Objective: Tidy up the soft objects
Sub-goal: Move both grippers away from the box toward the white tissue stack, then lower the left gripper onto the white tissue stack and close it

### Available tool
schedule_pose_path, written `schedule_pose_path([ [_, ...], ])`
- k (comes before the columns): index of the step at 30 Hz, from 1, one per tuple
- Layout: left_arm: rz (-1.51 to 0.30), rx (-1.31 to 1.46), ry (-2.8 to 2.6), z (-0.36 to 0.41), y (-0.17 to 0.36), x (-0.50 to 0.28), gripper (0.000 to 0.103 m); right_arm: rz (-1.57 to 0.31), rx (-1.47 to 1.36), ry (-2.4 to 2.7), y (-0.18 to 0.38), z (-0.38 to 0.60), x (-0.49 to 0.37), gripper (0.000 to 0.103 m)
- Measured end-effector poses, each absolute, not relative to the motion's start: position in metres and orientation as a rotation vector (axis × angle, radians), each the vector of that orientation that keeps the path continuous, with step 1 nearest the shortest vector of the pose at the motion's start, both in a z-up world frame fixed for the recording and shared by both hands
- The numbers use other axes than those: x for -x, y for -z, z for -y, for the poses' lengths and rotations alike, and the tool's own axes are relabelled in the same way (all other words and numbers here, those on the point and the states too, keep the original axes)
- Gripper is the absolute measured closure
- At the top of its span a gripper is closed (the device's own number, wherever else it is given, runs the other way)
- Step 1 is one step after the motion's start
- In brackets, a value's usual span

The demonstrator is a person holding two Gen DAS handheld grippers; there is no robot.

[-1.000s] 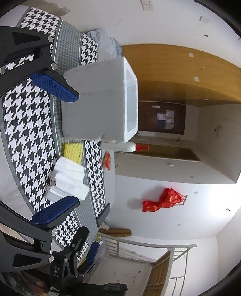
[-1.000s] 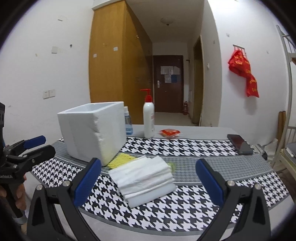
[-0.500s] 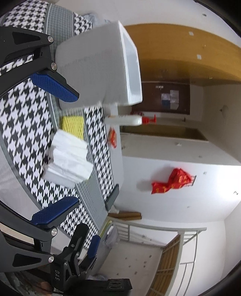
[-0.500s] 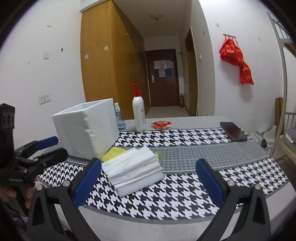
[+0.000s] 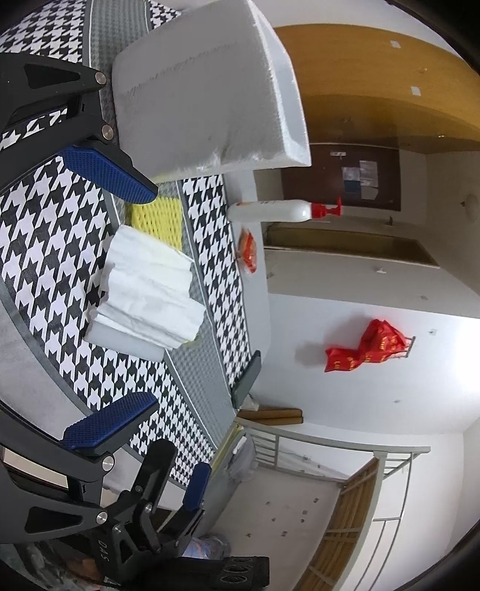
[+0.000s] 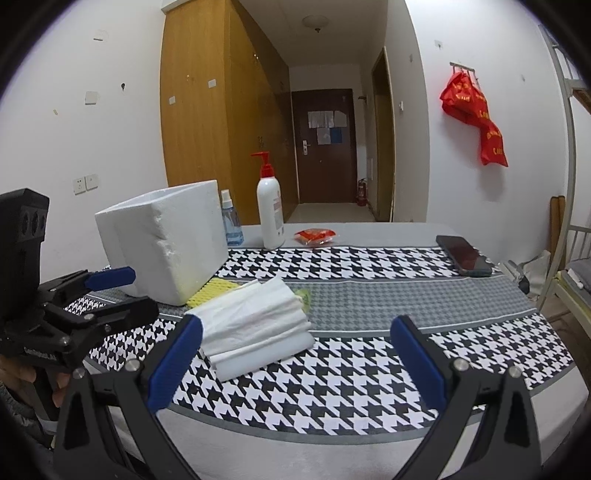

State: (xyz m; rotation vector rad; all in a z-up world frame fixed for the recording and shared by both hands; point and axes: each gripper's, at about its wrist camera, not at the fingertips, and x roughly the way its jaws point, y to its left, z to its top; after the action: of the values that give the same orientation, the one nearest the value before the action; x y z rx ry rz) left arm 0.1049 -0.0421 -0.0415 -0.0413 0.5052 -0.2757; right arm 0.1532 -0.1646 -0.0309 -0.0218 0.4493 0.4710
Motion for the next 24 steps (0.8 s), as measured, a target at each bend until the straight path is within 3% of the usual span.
schedule_pose_path([
  [15,-0.623,0.023,0.318,0.054,0.062,-0.141,0.002,-0.528,0.019,-0.473,0.054,0.166,-0.180,0.000],
  [24,-0.719,0.018,0.331,0.060,0.076,-0.161,0.027,-0.552,0.005,-0.483,0.060,0.167,-0.187,0.000],
])
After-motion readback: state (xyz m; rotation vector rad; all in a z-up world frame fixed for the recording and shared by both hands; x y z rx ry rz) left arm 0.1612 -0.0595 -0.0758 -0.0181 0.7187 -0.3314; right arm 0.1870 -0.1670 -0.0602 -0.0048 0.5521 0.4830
